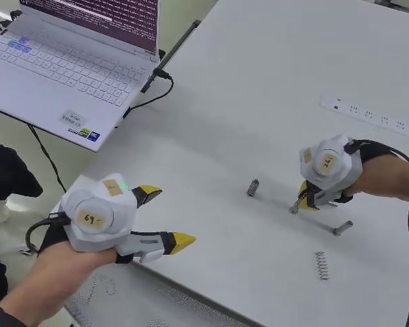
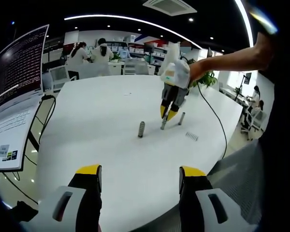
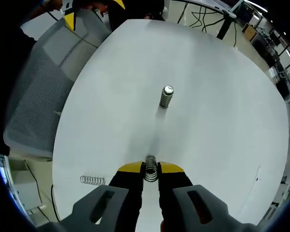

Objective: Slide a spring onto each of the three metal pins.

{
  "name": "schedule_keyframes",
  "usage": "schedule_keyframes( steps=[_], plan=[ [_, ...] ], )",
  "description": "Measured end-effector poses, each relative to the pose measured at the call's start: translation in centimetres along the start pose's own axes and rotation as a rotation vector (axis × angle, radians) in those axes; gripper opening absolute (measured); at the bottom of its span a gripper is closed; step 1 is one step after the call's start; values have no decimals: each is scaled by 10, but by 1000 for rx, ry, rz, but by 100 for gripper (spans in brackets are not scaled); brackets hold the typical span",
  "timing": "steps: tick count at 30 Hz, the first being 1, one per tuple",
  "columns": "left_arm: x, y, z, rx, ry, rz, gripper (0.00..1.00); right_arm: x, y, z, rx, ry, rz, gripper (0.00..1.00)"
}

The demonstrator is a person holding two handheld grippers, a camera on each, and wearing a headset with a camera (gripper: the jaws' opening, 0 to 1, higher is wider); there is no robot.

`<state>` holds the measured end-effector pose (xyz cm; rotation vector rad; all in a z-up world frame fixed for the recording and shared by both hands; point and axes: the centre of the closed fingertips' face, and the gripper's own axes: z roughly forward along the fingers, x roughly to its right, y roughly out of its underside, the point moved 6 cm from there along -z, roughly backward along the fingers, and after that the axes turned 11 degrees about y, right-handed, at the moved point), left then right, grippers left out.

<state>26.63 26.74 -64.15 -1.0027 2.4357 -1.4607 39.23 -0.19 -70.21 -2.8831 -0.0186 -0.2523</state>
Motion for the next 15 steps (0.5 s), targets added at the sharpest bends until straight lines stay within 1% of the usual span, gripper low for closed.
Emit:
schedule_keyframes(
  steps=[6,15],
  plan=[
    [-1,0,0,-1,0,0,61,2,2,7,-2,12,0,9],
    [-2,-3,0,-2,-1,2,60,0,6,16,-11,11,12,9]
  ],
)
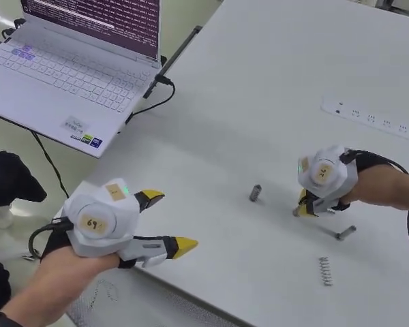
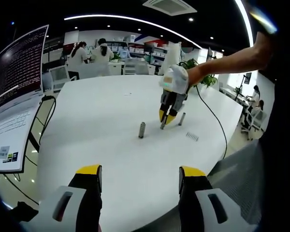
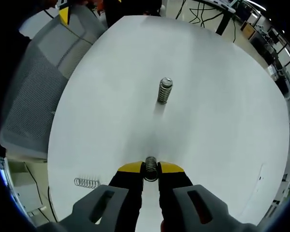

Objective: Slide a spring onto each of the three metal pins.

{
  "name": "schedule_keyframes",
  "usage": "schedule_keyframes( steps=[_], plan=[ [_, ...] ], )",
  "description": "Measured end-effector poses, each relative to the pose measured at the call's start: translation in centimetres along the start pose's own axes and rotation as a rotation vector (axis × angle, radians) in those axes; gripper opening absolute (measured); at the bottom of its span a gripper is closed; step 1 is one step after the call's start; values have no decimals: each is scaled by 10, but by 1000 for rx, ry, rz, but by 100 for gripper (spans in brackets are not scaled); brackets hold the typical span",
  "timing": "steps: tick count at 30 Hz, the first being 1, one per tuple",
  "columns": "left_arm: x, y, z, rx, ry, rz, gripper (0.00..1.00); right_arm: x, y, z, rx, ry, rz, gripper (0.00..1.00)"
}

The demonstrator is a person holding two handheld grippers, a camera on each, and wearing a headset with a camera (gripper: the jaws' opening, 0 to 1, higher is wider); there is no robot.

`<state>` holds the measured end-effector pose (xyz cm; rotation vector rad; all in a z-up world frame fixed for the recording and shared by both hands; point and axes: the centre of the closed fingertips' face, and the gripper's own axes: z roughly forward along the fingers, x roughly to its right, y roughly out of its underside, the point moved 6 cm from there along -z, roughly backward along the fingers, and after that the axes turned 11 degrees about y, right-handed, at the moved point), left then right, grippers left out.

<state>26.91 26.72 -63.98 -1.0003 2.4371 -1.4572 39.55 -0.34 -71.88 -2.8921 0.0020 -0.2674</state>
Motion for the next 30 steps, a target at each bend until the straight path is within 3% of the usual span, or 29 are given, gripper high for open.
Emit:
schedule_keyframes(
  steps=[10,19,30],
  plan=[
    [-1,0,0,-2,-2,1,60,1,3,2,-6,3,1,13],
    [2,-1,0,1,0,3,60,3,1,-14,8,12,4,20],
    [7,-5,-1,11,5,21,60,5,2,-38,45,72,31,24]
  ],
)
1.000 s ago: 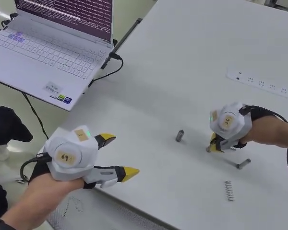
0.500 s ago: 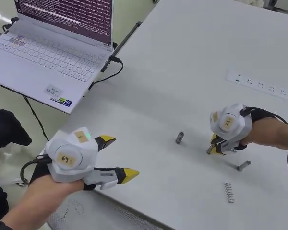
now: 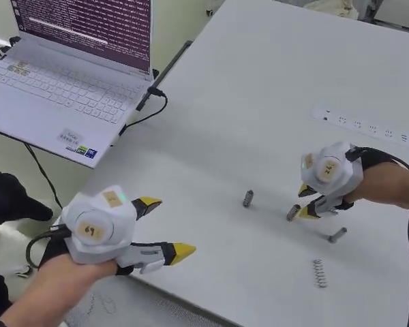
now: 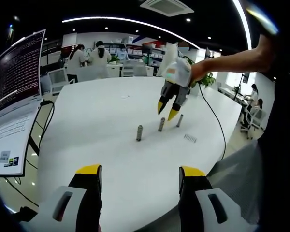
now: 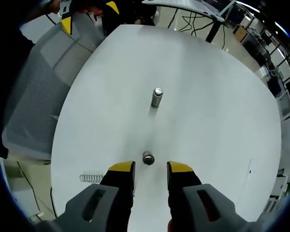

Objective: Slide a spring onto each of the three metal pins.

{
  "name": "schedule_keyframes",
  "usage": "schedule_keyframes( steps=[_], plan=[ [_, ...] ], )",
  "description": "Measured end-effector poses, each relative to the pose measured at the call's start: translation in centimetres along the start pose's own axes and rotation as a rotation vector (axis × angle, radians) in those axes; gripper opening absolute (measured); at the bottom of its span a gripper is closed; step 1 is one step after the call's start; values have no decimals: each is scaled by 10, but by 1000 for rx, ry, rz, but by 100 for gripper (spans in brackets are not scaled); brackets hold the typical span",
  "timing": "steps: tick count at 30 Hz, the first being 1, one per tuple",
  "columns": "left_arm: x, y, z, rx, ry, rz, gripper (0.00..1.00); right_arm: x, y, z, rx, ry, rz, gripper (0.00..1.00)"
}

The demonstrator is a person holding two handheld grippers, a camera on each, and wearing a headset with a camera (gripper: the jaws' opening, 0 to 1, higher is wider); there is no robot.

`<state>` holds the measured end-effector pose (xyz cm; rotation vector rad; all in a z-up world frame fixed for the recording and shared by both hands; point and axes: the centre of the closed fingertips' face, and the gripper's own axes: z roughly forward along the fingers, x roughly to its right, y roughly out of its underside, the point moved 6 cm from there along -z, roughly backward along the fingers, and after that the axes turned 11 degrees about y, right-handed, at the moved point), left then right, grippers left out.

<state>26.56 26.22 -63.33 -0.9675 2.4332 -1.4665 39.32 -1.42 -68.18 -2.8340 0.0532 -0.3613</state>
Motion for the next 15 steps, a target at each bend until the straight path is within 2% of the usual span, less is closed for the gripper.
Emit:
schedule_keyframes(
  steps=[10,15],
  plan=[
    [4,0,-3,-2,2,12,60,-5,4,-13,27,38,52,27],
    [6,-1,-2,4,4,13,60,-9,8,-18,53,69,108,30]
  ],
)
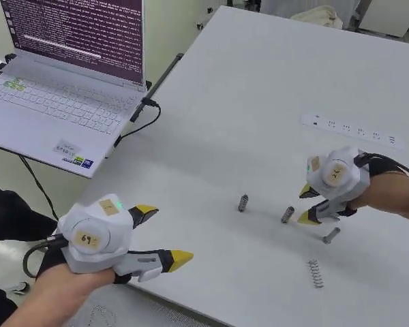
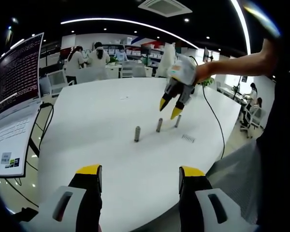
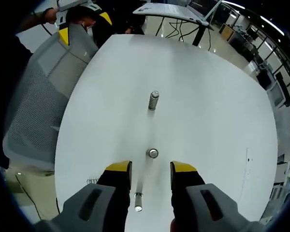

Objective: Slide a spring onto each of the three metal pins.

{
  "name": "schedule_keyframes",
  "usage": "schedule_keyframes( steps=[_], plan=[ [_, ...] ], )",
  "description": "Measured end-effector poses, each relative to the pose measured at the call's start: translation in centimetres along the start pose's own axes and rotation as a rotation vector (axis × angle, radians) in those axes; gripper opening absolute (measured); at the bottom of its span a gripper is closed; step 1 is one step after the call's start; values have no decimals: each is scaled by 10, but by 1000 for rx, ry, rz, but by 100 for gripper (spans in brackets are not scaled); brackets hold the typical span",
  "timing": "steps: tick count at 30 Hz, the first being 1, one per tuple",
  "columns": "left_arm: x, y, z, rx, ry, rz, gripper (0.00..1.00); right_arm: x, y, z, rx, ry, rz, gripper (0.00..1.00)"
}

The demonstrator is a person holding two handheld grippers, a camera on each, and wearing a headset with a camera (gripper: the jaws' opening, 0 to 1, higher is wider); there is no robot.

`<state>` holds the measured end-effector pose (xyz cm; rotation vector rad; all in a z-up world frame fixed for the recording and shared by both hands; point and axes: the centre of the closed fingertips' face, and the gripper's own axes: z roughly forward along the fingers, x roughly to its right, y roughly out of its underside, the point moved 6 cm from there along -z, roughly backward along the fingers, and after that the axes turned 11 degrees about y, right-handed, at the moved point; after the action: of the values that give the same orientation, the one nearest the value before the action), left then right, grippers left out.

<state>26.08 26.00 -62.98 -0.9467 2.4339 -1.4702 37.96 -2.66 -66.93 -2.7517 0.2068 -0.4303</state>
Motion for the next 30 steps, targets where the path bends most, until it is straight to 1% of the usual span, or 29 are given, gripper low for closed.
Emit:
schedule_keyframes(
  steps=[3,7,8,9,10,13,14,15,16,18,20,23,24,30],
  plan=[
    [1,-1,1,1,3,2,60,-3,3,-3,18,12,45,31],
    [4,-2,2,1,6,6,60,-9,5,-4,53,39,130,32],
    [4,-2,2,0,7,6,60,-9,6,-4,56,42,139,32],
    [4,-2,2,1,8,7,60,-11,6,-5,69,52,174,33],
    [3,-2,3,1,9,7,60,-11,6,-5,80,61,192,34],
    [4,-3,3,1,9,9,60,-12,4,-9,129,90,266,36],
    [4,-3,3,0,9,8,60,-12,3,-11,153,97,275,37],
    [4,-3,4,0,9,9,60,-12,1,-13,188,113,306,37],
    [4,-3,4,1,11,8,60,-14,0,-15,207,112,339,38],
    [5,-4,5,1,12,9,60,-15,0,-17,223,119,359,40],
    [6,-5,5,1,14,12,60,-16,2,-18,245,138,391,41],
    [6,-5,6,2,16,14,60,-20,4,-20,268,148,425,43],
    [7,-6,7,2,17,16,60,-23,4,-22,279,155,445,44],
    [8,-6,8,1,24,21,60,-32,11,-27,318,177,542,47]
  ],
)
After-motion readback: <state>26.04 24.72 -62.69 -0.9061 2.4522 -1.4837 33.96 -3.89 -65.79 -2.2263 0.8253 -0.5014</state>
